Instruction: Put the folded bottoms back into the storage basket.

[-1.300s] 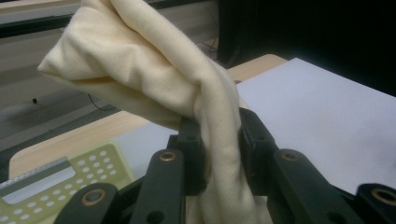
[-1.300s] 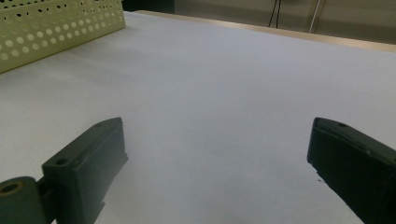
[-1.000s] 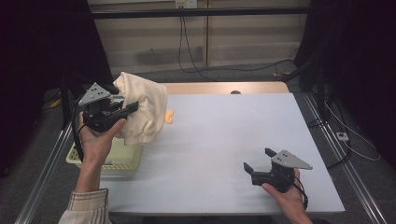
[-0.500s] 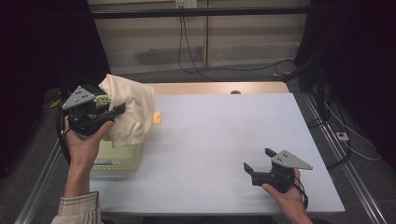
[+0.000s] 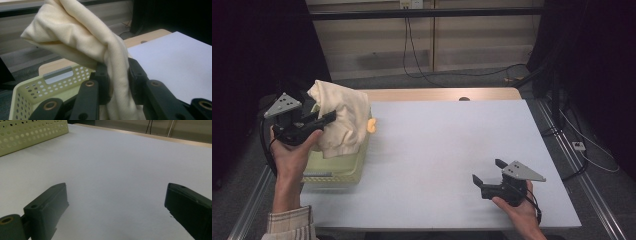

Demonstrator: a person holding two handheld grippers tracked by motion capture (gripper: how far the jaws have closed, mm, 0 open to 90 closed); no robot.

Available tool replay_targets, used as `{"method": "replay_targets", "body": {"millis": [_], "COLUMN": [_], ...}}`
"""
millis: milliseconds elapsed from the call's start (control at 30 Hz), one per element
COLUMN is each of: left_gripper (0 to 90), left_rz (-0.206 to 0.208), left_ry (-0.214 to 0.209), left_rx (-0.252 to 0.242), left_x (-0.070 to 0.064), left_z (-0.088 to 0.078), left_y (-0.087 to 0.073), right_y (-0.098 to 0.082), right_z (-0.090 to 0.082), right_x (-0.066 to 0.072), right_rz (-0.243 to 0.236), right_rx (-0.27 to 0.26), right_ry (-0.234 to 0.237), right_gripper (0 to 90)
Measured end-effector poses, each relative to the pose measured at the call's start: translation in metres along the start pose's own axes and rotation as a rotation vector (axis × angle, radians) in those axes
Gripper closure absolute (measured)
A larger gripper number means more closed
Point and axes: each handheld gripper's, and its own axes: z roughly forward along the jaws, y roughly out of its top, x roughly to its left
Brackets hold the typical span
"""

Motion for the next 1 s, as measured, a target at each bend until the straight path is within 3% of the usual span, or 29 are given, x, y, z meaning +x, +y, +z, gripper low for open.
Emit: {"method": "replay_targets", "body": {"millis": [233, 467, 800, 1000], "left_gripper": [73.9, 73.9, 73.9, 73.9], "left_rz": [-0.016, -0.031, -0.054, -0.082], "left_ry": [0.003, 0.039, 0.030, 0.035], "left_rx": [0.010, 0.027, 0.053, 0.043], "left_x": [0.009, 0.018, 0.029, 0.036], "left_z": [-0.002, -0.001, 0.008, 0.007], "left_y": [-0.005, -0.011, -0.019, -0.023], "right_y": [0.000, 0.000, 0.000, 0.000], "right_z": [0.000, 0.000, -0.001, -0.002], "right_x": [0.001, 0.000, 0.001, 0.001], "right_rz": [0.002, 0.002, -0.003, 0.002], "right_rx": [-0.003, -0.001, 0.000, -0.004], "right_ry": [-0.002, -0.004, -0.005, -0.007], "right_gripper": [4.6, 4.6, 4.6, 4.6]}}
